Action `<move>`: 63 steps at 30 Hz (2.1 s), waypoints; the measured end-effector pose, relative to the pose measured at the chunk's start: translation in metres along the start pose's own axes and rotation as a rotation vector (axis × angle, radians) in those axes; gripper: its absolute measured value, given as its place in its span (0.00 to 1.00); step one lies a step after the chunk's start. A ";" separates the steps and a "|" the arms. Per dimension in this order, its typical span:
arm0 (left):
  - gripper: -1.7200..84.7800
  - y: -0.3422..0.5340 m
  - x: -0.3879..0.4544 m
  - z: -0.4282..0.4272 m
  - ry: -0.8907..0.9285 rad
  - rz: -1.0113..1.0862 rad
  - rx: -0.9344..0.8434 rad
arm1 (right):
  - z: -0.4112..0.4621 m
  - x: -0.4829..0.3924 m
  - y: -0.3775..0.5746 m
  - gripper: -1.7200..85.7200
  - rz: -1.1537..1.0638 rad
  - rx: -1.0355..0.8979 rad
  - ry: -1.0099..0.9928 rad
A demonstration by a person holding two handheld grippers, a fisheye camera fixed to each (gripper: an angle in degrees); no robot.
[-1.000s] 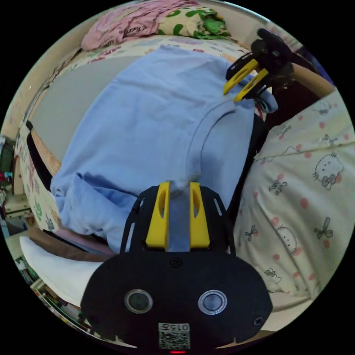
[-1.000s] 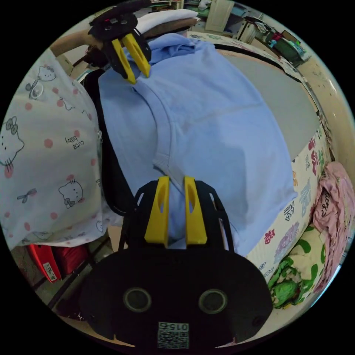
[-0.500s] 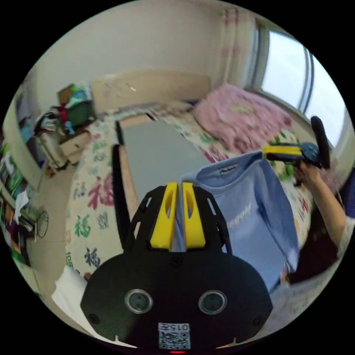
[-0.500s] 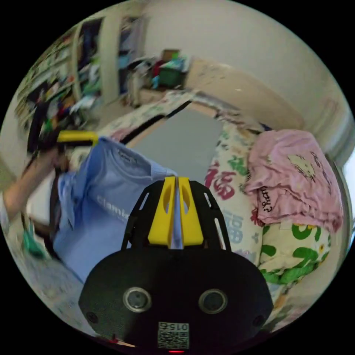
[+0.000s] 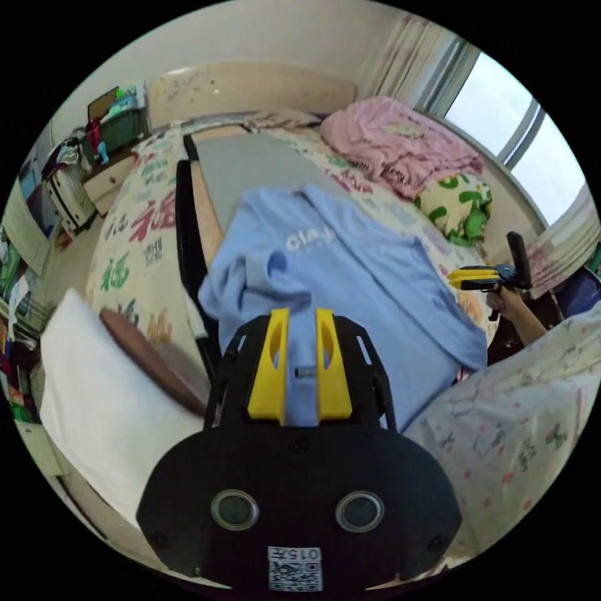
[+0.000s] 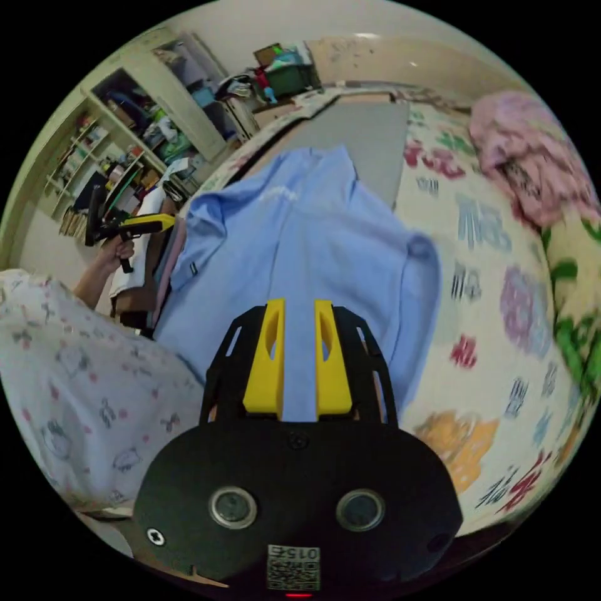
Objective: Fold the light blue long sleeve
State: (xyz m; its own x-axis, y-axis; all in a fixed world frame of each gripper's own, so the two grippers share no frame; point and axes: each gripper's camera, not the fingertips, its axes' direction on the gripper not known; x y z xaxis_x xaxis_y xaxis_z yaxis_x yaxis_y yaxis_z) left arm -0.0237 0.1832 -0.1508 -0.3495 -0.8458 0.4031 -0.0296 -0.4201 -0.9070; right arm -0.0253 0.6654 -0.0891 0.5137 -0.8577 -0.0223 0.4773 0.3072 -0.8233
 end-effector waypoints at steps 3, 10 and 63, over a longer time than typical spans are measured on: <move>0.11 0.030 0.022 0.006 0.023 0.007 -0.080 | -0.002 -0.003 0.046 0.11 0.051 -0.015 0.027; 0.13 0.041 0.059 0.073 -0.156 0.107 -0.333 | 0.002 -0.014 0.082 0.14 0.007 -0.107 0.048; 0.07 0.120 0.165 0.099 0.085 0.303 -0.177 | -0.043 -0.134 0.218 0.09 -0.132 0.151 0.608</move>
State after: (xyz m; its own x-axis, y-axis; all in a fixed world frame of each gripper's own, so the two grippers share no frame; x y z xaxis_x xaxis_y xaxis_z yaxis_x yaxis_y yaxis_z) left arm 0.0074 -0.0394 -0.1807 -0.4435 -0.8898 0.1074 -0.0717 -0.0842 -0.9939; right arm -0.0206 0.8298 -0.2896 -0.0318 -0.9593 -0.2806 0.6270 0.1995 -0.7530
